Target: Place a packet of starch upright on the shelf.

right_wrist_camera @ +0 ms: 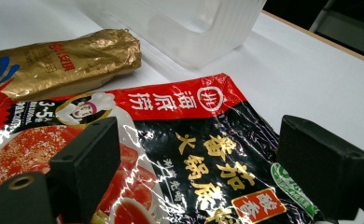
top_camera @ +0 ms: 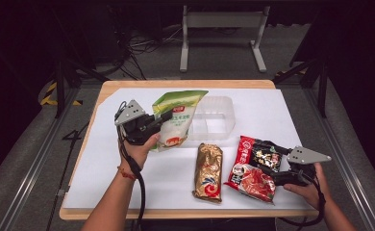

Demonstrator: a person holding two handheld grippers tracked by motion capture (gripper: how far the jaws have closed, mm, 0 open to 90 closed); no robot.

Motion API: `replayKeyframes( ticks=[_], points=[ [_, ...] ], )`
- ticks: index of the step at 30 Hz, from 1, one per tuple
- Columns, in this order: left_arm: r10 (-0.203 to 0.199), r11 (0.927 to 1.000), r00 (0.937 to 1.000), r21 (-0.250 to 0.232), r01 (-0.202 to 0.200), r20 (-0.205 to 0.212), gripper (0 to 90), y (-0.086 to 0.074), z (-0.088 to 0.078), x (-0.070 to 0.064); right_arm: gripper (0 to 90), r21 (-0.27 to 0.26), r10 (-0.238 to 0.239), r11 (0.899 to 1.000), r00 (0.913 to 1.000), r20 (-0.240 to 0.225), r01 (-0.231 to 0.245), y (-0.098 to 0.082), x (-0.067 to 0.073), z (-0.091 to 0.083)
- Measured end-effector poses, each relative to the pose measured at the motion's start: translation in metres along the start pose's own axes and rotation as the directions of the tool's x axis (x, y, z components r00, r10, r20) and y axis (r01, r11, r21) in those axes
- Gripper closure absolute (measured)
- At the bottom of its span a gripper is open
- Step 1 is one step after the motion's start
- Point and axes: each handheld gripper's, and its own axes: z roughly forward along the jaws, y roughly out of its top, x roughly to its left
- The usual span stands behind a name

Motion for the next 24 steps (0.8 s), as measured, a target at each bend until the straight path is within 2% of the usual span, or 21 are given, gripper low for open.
replayKeyframes(
  ticks=[1, 9, 11, 14, 16, 21, 24],
  points=[
    [-0.012, 0.9999, 0.9997, -0.012, 0.012, -0.019, 90.0, 0.001, 0.006, 0.003, 13.9, -0.001, 0.001, 1.000, 1.0000, 0.001, -0.001, -0.001, 0.000, 0.000],
    [-0.052, 0.9983, 0.9958, -0.030, 0.050, -0.076, 90.0, 0.008, 0.028, 0.013, 13.9, 0.000, 0.004, 1.000, 1.0000, 0.002, -0.004, -0.001, -0.001, 0.000],
    [-0.050, 0.9983, 0.9947, -0.034, 0.047, -0.090, 90.0, 0.011, 0.036, 0.016, 13.9, 0.001, 0.000, 1.000, 1.0000, 0.000, 0.000, -0.001, 0.000, 0.000],
    [-0.025, 0.9994, 0.9918, -0.028, 0.022, -0.125, 90.0, 0.015, 0.046, 0.016, 13.9, -0.001, 0.004, 1.000, 1.0000, 0.002, -0.004, -0.002, -0.001, -0.001],
    [-0.042, 0.9986, 0.9915, -0.038, 0.038, -0.123, 90.0, 0.016, 0.054, 0.018, 13.9, 0.001, 0.006, 1.000, 1.0000, 0.001, -0.006, -0.002, -0.002, 0.000],
    [-0.044, 0.9982, 0.9888, -0.046, 0.037, -0.143, 90.0, 0.016, 0.066, 0.022, 13.9, 0.005, 0.001, 1.000, 1.0000, 0.001, -0.001, -0.003, -0.001, 0.000],
    [-0.049, 0.9980, 0.9834, -0.047, 0.041, -0.174, 90.0, 0.015, 0.072, 0.025, 13.9, 0.003, 0.007, 1.000, 1.0000, -0.001, -0.007, -0.003, -0.001, 0.000]
  ],
)
